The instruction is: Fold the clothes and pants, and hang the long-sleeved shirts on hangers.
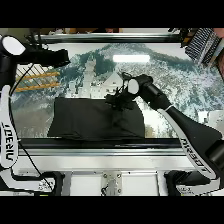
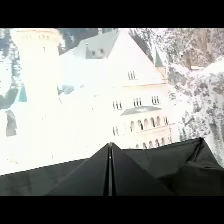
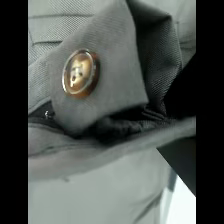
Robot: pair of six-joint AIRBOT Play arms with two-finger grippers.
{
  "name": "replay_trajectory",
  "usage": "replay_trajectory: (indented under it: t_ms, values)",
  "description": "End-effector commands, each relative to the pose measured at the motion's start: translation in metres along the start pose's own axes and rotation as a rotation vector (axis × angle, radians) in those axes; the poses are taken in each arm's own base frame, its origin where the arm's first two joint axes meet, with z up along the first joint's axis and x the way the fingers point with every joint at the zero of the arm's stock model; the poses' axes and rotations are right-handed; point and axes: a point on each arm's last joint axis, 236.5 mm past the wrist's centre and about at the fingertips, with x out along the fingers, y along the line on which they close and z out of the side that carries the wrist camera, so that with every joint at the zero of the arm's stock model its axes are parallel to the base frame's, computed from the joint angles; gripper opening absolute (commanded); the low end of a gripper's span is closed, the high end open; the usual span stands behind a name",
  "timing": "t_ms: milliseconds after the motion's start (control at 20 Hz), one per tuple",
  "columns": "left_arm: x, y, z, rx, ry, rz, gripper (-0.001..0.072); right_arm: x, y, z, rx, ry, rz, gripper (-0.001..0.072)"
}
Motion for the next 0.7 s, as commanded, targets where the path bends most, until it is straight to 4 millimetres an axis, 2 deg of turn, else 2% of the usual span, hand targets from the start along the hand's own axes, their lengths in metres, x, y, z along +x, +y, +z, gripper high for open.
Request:
replay_trajectory:
  t_ms: [0,50,100,200,300,450,550,650]
  values:
    - [-0.029,0.006,0.008,-0.003,-0.042,0.018,0.0009,0.032,0.033,-0.002,-0.007,-0.044,0.069,0.043]
    - [-0.032,0.004,0.009,0.0,-0.047,0.017,0.0009,0.032,0.043,-0.002,0.005,-0.048,0.107,0.0662]
    - [-0.034,0.003,0.01,0.003,-0.052,0.016,0.0009,0.029,0.056,0.0,0.006,-0.057,0.162,0.0711]
    - [-0.037,0.0,0.01,0.006,-0.054,0.014,0.0009,0.012,0.076,0.002,-0.078,-0.073,0.257,0.0711]
    - [-0.04,-0.002,0.002,0.01,-0.022,0.01,0.0009,-0.012,0.07,0.003,-0.203,-0.075,0.264,0.0711]
    - [-0.034,-0.016,-0.022,0.061,0.062,-0.013,0.0009,-0.042,0.013,0.004,-0.307,-0.026,0.19,0.0711]
    - [-0.022,-0.026,-0.045,0.063,0.092,-0.029,0.0009,-0.048,-0.046,0.0,-0.256,0.014,0.136,0.0711]
    - [-0.01,-0.035,-0.076,0.056,0.12,-0.039,0.0009,-0.046,-0.113,-0.007,-0.146,0.033,0.088,0.0711]
